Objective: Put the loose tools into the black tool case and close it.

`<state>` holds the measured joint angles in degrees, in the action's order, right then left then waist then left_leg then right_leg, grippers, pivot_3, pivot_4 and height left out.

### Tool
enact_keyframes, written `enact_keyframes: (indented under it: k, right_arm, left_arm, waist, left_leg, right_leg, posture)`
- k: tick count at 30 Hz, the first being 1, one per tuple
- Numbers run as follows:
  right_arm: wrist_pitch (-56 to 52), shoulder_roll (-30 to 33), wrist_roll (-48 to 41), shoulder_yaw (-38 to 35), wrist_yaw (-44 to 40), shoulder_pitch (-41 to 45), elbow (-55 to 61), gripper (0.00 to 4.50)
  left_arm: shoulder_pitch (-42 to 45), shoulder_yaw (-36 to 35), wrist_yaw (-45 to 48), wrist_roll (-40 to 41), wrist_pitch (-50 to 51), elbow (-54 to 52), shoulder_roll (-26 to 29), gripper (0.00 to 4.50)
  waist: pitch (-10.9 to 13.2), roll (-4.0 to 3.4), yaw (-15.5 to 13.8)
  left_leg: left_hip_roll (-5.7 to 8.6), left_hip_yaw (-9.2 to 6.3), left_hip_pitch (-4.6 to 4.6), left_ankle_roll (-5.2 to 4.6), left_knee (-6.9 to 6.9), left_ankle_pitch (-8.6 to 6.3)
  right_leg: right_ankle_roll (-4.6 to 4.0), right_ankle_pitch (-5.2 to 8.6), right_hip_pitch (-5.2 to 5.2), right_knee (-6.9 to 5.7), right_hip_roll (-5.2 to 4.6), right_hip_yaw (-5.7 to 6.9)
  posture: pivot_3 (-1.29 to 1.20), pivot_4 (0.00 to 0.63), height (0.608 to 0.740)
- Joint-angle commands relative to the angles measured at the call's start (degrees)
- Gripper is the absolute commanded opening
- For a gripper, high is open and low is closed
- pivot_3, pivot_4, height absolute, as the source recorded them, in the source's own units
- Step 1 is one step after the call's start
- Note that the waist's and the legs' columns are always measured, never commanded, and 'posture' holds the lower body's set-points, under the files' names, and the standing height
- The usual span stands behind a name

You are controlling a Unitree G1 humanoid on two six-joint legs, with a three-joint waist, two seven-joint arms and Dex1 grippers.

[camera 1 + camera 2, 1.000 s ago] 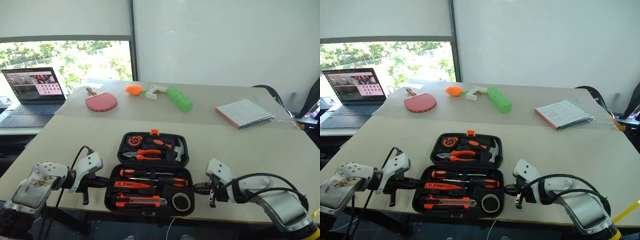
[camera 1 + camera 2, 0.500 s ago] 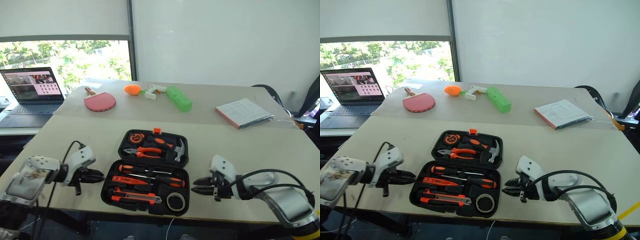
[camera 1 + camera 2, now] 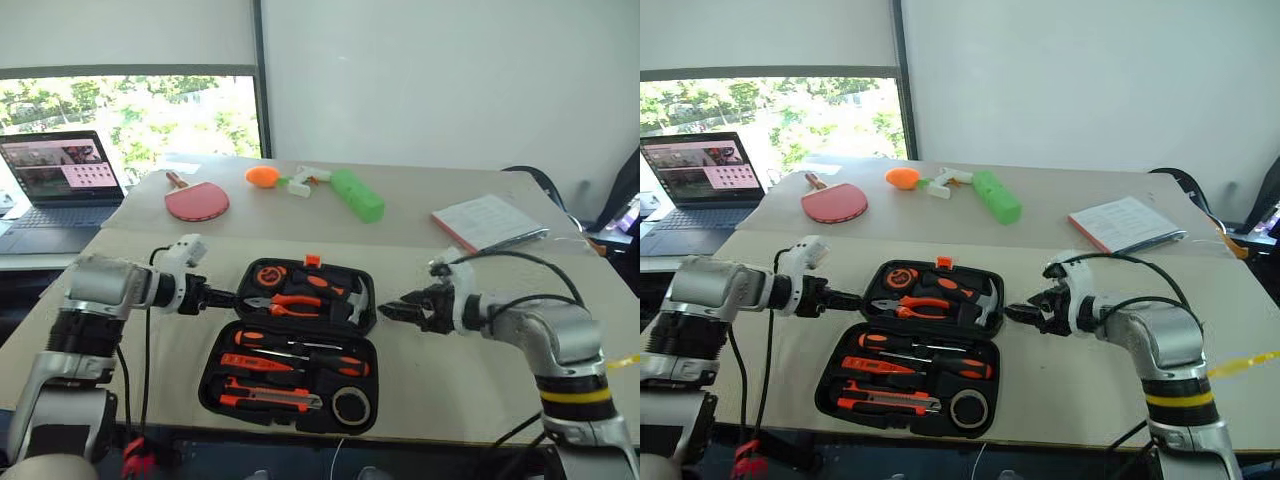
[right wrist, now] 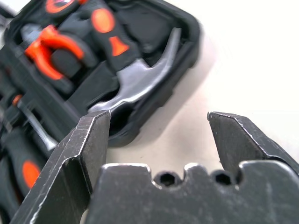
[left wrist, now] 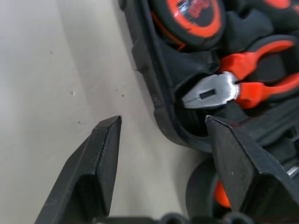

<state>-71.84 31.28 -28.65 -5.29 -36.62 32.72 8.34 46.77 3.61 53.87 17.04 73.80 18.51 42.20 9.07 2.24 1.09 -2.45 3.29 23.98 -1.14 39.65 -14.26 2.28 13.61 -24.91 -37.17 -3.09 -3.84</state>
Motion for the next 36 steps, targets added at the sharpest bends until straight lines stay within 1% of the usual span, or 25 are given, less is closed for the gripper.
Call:
enact_keyframes:
  k: [1,3,4,5,6,7,8,13,20,25,27,28,29,30,32,33,36]
  right_arm:
    - [-2.5,-1.2,-1.5,-1.4,2.1,1.9,-0.1,3.87]
    - [-3.0,-2.0,-1.6,-1.4,2.9,2.1,-0.6,3.87]
    - [-3.0,-2.2,-1.7,-1.3,3.2,2.2,-0.8,3.36]
    - [-3.0,-2.4,-1.7,-1.1,3.4,2.2,-0.8,3.25]
    - [-3.0,-2.5,-1.7,-0.9,3.6,2.3,-1.0,2.88]
    - [-3.0,-2.6,-1.7,-0.8,3.7,2.3,-1.1,2.65]
    - [-3.0,-2.7,-1.7,-0.6,3.9,2.5,-1.3,2.14]
    - [-4.5,-4.2,-2.7,-0.4,4.6,3.3,-1.5,2.14]
    - [-6.3,-5.9,-3.7,-0.5,5.5,4.4,-1.3,2.14]
    - [-5.6,-6.4,-3.1,0.9,5.6,4.4,-2.8,2.14]
    - [-5.3,-6.4,-3.0,1.2,5.6,4.2,-3.1,1.62]
    - [-5.3,-6.4,-3.1,1.3,5.5,4.2,-3.2,1.43]
    - [-5.2,-6.4,-3.2,1.3,5.5,4.2,-3.3,1.11]
    - [-5.2,-6.3,-3.3,1.4,5.4,4.3,-3.4,0.73]
    - [-5.0,-6.2,-3.3,1.5,5.2,4.3,-3.5,0.11]
    - [-4.8,-6.1,-3.3,1.5,5.1,4.3,-3.6,0.0]
    - [-4.0,-6.1,-3.4,1.5,4.7,4.3,-3.7,0.0]
  left_arm:
    - [1.9,-0.2,-2.8,-0.5,-1.3,1.4,-0.5,3.08]
    - [2.1,-0.3,-3.3,-0.3,-2.3,1.8,-0.9,3.08]
    - [2.1,-0.5,-3.4,-0.1,-2.6,2.0,-1.0,2.82]
    - [2.1,-0.6,-3.3,0.2,-2.9,2.1,-1.1,2.56]
    - [2.3,-0.7,-3.1,0.5,-3.1,2.3,-1.1,2.31]
    - [2.4,-0.7,-3.0,0.8,-3.2,2.4,-1.2,2.11]
    - [2.5,-0.5,-2.7,1.1,-3.5,2.5,-1.0,1.57]
    - [3.2,-1.3,-2.5,2.0,-3.7,3.2,-1.2,1.57]
    - [3.8,-1.5,-1.5,2.4,-4.0,4.9,0.5,1.57]
    - [4.1,-1.0,-1.8,2.4,-4.9,6.7,-0.6,1.57]
    - [4.0,-0.9,-1.8,2.7,-4.9,6.6,-1.1,1.52]
    - [4.0,-1.0,-1.9,2.8,-4.9,6.7,-1.4,1.52]
    - [4.0,-1.0,-2.0,2.9,-5.0,6.8,-1.7,1.52]
    - [3.9,-0.9,-1.9,2.9,-5.2,6.9,-1.8,1.02]
    - [3.9,-0.9,-1.9,3.1,-5.4,7.0,-1.9,0.43]
    - [3.9,-1.0,-1.8,3.1,-5.4,7.1,-1.9,0.1]
    - [4.0,-1.2,-1.7,3.4,-5.6,7.5,-1.9,0.1]
  waist:
    - [0.0,0.0,-0.1]
    - [0.0,-0.01,-0.1]
    - [0.0,-0.01,-0.2]
    - [0.0,-0.01,-0.2]
    - [0.0,-0.01,-0.2]
    - [0.0,-0.01,-0.2]
    - [0.0,-0.01,-0.2]
    - [0.0,-0.02,-0.1]
    - [0.0,-0.02,-0.1]
    - [0.0,-0.02,-0.1]
    - [0.0,-0.02,0.0]
    - [0.0,-0.02,0.0]
    - [0.0,-0.01,0.0]
    - [0.0,-0.02,0.0]
    - [0.0,-0.02,0.2]
    - [0.0,-0.06,0.2]
    - [0.0,-0.07,0.2]
  left_leg:
    - [0.0,0.0,0.17,0.01,0.03,0.0]
    - [0.05,0.01,0.25,0.02,0.06,0.01]
    - [0.08,0.02,0.25,0.02,0.06,0.01]
    - [0.09,0.02,0.25,0.05,0.07,0.03]
    - [0.09,0.02,0.25,0.06,0.09,0.04]
    - [0.1,0.02,0.23,0.11,0.09,0.07]
    - [0.1,0.01,0.22,0.13,0.1,0.09]
    - [0.09,0.0,0.19,0.15,0.1,0.21]
    - [0.09,-0.01,0.32,0.15,0.07,0.21]
    - [0.09,0.0,0.31,0.15,0.06,0.21]
    - [0.09,0.0,0.31,0.15,0.06,0.21]
    - [0.09,0.0,0.31,0.15,0.06,0.21]
    - [0.08,0.0,0.3,0.15,0.06,0.21]
    - [0.08,0.0,0.31,0.15,0.06,0.21]
    - [0.07,0.0,0.27,0.15,0.06,0.21]
    - [0.07,0.0,0.26,0.15,0.06,0.21]
    - [0.07,-0.01,0.21,0.16,0.07,0.22]
  right_leg:
    - [-0.01,-0.01,-0.14,-0.03,0.0,0.0]
    - [0.0,-0.02,-0.22,-0.06,-0.06,0.0]
    - [0.01,-0.03,-0.22,-0.06,-0.09,0.0]
    - [0.03,-0.05,-0.22,-0.06,-0.1,0.0]
    - [0.04,-0.08,-0.21,-0.07,-0.1,0.0]
    - [0.04,-0.12,-0.19,-0.07,-0.11,0.0]
    - [0.03,-0.17,-0.17,-0.07,-0.1,0.0]
    - [0.01,-0.27,-0.16,-0.08,-0.06,0.0]
    - [0.02,-0.26,-0.24,-0.01,-0.07,0.0]
    - [0.02,-0.26,-0.24,0.01,-0.07,0.01]
    - [0.02,-0.26,-0.24,0.0,-0.07,0.01]
    - [0.02,-0.26,-0.24,-0.01,-0.07,0.01]
    - [0.02,-0.26,-0.24,-0.02,-0.07,0.0]
    - [0.02,-0.26,-0.24,-0.01,-0.07,0.01]
    - [0.02,-0.26,-0.22,-0.01,-0.06,0.0]
    - [0.02,-0.27,-0.21,-0.01,-0.06,0.0]
    - [0.01,-0.27,-0.18,-0.07,-0.05,0.0]
  posture:
    - [0.0,0.15,0.738]
    - [0.0,0.15,0.738]
    - [0.0,0.15,0.738]
    - [0.0,0.15,0.738]
    - [0.0,0.15,0.738]
    - [0.0,0.15,0.738]
    - [0.0,0.15,0.738]
    - [0.0,0.15,0.738]
    - [0.0,0.15,0.738]
    - [0.0,0.15,0.738]
    - [0.0,0.15,0.738]
    - [0.0,0.15,0.738]
    - [0.0,0.15,0.738]
    - [0.0,0.15,0.738]
    - [0.0,0.15,0.738]
    - [0.0,0.15,0.738]
    - [0.0,0.15,0.738]
